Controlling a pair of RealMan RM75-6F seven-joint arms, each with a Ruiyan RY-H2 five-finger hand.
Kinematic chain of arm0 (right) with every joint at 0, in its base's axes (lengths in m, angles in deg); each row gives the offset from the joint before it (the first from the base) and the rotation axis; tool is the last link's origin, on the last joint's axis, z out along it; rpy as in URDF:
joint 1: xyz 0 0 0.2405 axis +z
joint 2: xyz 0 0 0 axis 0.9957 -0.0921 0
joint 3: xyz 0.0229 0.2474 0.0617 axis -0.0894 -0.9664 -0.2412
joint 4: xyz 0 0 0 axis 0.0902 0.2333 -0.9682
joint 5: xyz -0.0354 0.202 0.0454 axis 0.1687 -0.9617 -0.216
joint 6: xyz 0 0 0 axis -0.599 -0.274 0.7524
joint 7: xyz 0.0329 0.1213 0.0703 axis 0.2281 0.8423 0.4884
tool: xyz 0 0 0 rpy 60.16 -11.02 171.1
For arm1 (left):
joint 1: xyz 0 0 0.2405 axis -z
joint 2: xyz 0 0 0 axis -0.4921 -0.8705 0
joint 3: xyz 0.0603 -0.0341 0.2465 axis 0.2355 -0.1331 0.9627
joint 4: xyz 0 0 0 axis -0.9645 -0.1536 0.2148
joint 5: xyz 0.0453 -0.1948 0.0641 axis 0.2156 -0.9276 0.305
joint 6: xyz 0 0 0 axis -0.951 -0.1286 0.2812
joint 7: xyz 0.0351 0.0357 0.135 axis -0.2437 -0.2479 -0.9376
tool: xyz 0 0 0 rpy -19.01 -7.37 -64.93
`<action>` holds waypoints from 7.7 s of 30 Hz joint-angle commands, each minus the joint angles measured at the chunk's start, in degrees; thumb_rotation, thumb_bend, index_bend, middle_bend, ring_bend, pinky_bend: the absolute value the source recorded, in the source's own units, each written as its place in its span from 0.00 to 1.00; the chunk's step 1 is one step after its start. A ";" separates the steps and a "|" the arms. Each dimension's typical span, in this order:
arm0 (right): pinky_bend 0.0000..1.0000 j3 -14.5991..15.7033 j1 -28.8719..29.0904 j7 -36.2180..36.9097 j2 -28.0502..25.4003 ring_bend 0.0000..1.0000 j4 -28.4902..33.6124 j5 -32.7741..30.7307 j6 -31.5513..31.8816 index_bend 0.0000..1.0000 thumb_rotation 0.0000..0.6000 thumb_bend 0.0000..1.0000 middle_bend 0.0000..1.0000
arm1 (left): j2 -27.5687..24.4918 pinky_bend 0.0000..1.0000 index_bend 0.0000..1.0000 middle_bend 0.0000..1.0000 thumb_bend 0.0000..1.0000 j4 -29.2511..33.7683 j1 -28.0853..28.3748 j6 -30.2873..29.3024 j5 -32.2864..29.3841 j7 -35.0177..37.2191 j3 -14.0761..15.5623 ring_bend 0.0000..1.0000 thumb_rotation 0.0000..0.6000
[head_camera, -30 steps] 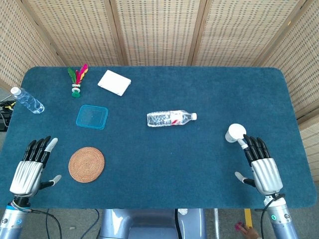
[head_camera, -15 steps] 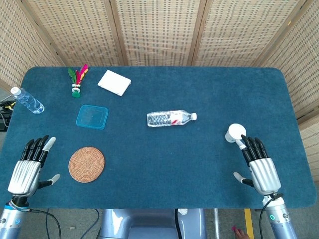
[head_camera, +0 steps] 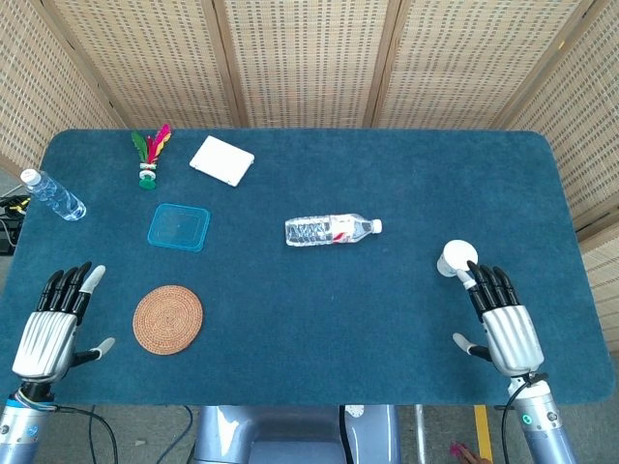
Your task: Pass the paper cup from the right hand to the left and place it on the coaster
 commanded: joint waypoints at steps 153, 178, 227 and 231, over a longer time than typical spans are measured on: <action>0.00 -10.17 50.60 -30.25 28.41 0.00 -10.06 -48.41 -32.20 0.18 1.00 0.08 0.00 | -2.83 0.00 0.00 0.00 0.05 -0.68 0.73 1.98 -2.23 8.29 -0.47 0.00 1.00; 0.00 3.82 29.96 -22.84 8.42 0.00 5.64 -33.10 -10.15 0.00 1.00 0.08 0.00 | -2.43 0.00 0.00 0.00 0.05 -0.15 0.53 1.08 -0.92 6.64 -0.12 0.00 1.00; 0.00 4.45 3.91 2.37 1.80 0.00 -4.35 -9.38 3.60 0.00 1.00 0.08 0.00 | -2.77 0.00 0.00 0.00 0.18 11.25 29.44 36.06 -25.12 -19.38 -10.39 0.00 1.00; 0.00 3.63 3.42 3.52 1.56 0.00 -4.59 -9.05 3.37 0.00 1.00 0.08 0.00 | -1.03 0.00 0.00 0.00 0.18 10.47 34.01 38.21 -32.37 -24.57 -10.38 0.00 1.00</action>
